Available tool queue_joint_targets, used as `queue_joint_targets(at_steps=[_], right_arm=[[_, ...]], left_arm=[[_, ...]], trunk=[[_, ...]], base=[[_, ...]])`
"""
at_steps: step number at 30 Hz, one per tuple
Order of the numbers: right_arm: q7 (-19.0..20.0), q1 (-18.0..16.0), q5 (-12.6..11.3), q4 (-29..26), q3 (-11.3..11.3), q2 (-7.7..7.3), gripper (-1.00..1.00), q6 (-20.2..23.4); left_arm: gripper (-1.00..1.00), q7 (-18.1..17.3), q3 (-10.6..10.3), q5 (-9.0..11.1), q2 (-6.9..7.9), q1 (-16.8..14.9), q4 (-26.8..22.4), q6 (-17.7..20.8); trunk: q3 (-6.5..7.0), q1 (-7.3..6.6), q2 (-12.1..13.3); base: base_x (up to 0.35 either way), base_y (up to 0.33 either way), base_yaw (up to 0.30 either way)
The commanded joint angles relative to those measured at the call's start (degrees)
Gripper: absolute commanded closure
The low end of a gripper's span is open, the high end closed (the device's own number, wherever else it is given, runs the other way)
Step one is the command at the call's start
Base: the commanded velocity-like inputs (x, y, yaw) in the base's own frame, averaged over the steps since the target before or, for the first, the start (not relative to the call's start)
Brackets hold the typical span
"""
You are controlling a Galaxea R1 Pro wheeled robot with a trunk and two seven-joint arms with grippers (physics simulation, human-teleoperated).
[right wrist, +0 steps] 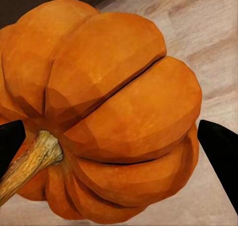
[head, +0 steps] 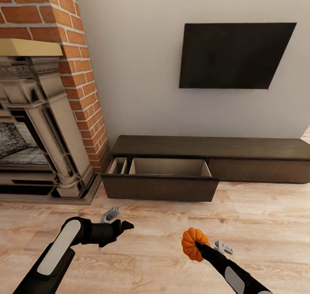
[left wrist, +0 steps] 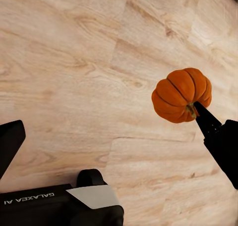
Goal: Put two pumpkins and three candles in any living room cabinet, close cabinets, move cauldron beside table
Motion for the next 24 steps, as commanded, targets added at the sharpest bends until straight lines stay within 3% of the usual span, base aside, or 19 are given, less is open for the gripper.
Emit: queue_joint_targets(at_steps=[1, 10, 24], right_arm=[[0.1, 0.0, -0.6, 0.0, 0.4, -0.05, 1.0, -0.1], [0.3, 0.0, -0.8, 0.0, 0.4, -0.12, 1.0, -0.3], [0.4, 0.0, -0.6, 0.0, 0.5, -0.05, 1.0, -0.2]], left_arm=[[-1.0, 0.6, -0.1, 0.6, 0.04, 0.0, -0.1, 0.0], [-1.0, 0.6, -0.1, 0.6, 0.04, 0.0, -0.1, 0.0], [-1.0, 0.6, -0.1, 0.6, 0.06, 0.0, -0.1, 0.0]], trunk=[[-0.05, 0.02, 0.0], [-0.05, 0.02, 0.0], [-0.05, 0.02, 0.0]], base=[[0.259, -0.145, 0.0], [0.221, -0.194, 0.0], [0.062, -0.077, 0.0]])
